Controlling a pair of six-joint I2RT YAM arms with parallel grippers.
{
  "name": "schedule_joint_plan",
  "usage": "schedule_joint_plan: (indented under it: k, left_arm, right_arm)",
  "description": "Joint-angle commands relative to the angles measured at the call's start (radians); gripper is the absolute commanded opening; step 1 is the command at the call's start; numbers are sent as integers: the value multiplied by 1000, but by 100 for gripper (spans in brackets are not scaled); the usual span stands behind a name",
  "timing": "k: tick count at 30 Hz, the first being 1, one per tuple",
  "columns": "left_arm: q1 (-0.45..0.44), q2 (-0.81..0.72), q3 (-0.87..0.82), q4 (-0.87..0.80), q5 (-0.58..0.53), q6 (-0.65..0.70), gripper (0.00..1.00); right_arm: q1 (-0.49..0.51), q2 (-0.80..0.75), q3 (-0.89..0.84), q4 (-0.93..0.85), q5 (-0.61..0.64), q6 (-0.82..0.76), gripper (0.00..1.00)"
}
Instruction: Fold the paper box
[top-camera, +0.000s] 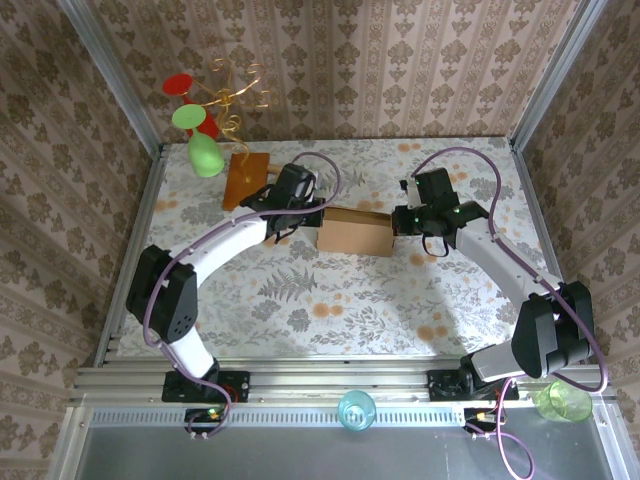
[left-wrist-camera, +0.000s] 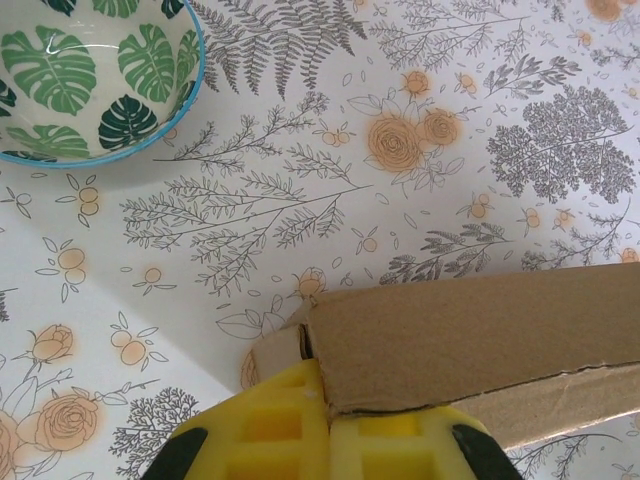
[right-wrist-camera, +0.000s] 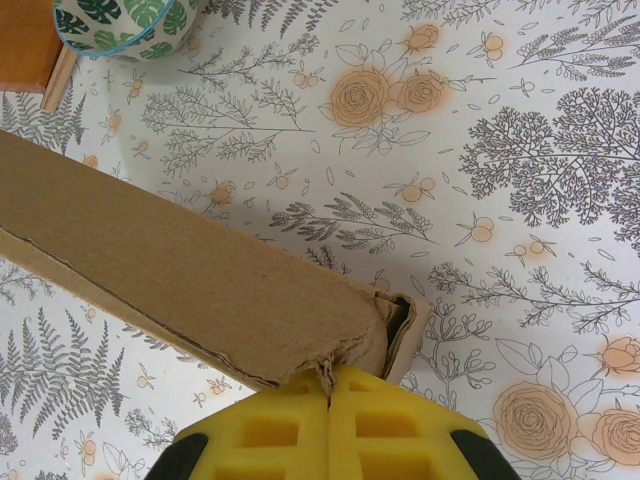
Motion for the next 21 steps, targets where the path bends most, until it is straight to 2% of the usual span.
schedule_joint_plan:
  k: [1, 4, 10, 21]
  left_arm:
    - [-43, 14, -58, -25, 64, -34, 0]
    - [-55, 11, -77, -16, 51, -38, 0]
    - [-81, 13, -84, -7, -6, -45, 0]
    - [-98, 13, -88, -16, -53, -54, 0]
  right_arm:
    - [28, 8, -27, -69, -19, 43, 0]
    - [27, -1, -4, -89, -5, 93, 0]
    - [29, -27, 23, -94, -36, 274, 25]
    - [25, -122, 62, -114, -57, 584, 45]
